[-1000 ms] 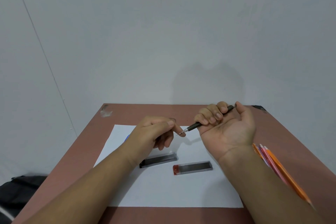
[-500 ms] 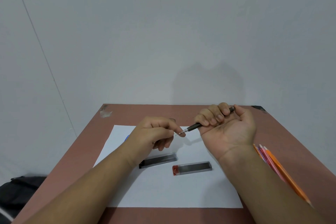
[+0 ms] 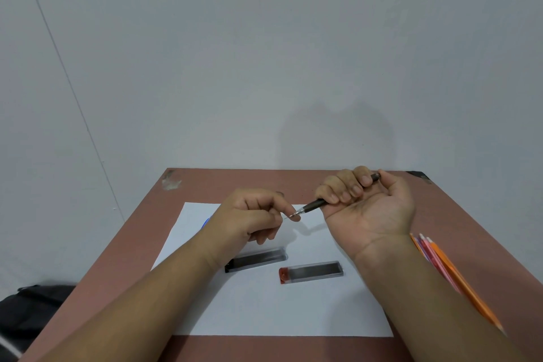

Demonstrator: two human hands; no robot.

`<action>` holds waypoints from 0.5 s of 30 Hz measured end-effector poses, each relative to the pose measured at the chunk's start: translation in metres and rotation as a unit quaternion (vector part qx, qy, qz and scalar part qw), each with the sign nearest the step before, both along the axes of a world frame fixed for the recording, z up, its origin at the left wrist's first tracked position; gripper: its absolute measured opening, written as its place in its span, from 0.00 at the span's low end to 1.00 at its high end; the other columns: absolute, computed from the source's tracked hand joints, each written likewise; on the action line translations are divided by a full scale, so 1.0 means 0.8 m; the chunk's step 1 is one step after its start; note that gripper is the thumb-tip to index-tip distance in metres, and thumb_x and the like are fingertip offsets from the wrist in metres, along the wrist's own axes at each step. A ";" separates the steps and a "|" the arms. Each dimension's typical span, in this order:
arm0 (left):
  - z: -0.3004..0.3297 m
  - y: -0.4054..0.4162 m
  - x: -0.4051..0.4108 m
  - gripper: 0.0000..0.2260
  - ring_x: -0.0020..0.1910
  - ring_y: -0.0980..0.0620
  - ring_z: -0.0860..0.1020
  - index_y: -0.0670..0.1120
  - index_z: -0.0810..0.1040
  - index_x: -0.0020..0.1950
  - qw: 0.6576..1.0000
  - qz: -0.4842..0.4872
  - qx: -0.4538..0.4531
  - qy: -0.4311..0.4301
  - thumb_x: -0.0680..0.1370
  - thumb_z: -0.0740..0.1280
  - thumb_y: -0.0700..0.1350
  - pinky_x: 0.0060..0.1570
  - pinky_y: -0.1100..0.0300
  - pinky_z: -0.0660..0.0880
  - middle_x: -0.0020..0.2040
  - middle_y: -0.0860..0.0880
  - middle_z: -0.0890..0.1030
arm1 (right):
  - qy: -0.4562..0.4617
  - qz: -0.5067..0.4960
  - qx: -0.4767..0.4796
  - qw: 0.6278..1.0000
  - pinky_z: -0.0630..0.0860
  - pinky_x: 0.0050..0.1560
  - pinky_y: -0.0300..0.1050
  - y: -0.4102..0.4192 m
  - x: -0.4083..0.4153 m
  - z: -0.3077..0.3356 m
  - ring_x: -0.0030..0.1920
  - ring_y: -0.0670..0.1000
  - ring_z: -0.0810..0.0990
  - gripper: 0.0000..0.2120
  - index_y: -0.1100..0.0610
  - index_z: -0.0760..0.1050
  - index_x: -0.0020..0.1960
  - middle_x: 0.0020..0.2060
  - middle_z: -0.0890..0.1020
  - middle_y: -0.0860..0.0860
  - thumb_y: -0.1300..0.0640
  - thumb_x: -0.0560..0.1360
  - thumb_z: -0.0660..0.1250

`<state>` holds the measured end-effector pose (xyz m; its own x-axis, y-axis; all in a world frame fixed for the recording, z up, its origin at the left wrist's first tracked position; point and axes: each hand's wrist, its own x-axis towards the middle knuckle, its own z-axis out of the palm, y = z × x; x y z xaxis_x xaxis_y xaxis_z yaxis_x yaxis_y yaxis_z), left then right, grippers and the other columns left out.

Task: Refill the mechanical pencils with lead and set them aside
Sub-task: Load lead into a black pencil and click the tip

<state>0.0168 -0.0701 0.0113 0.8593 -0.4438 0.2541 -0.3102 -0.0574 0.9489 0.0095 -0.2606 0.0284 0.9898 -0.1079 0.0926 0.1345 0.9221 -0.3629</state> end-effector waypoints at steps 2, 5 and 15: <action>0.000 0.000 0.000 0.10 0.30 0.47 0.69 0.42 0.85 0.44 1.000 -0.003 0.000 -0.004 0.71 0.64 0.39 0.32 0.55 0.59 0.30 0.48 0.73 | 0.000 0.000 0.001 1.000 0.61 0.30 0.43 0.000 0.000 0.000 0.27 0.50 0.58 0.09 0.54 0.62 0.32 0.28 0.60 0.49 0.52 0.68 0.57; 0.000 0.000 0.000 0.09 0.29 0.51 0.71 0.41 0.85 0.44 1.000 -0.007 -0.002 -0.007 0.71 0.65 0.39 0.31 0.57 0.62 0.30 0.49 0.73 | 0.002 0.002 0.003 1.000 0.61 0.29 0.43 -0.001 0.000 -0.001 0.27 0.50 0.58 0.09 0.54 0.62 0.32 0.28 0.60 0.49 0.52 0.68 0.56; 0.000 -0.003 -0.002 0.06 0.27 0.57 0.71 0.40 0.82 0.44 1.000 -0.024 -0.015 -0.006 0.74 0.67 0.40 0.29 0.66 0.66 0.28 0.54 0.74 | 0.003 0.013 0.015 1.000 0.62 0.29 0.43 0.001 -0.002 0.000 0.27 0.50 0.58 0.11 0.54 0.61 0.32 0.29 0.60 0.49 0.52 0.72 0.54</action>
<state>0.0152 -0.0721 0.0116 0.8338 -0.4771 0.2778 -0.3232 -0.0138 0.9462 0.0078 -0.2595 0.0281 0.9928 -0.0851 0.0842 0.1086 0.9357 -0.3355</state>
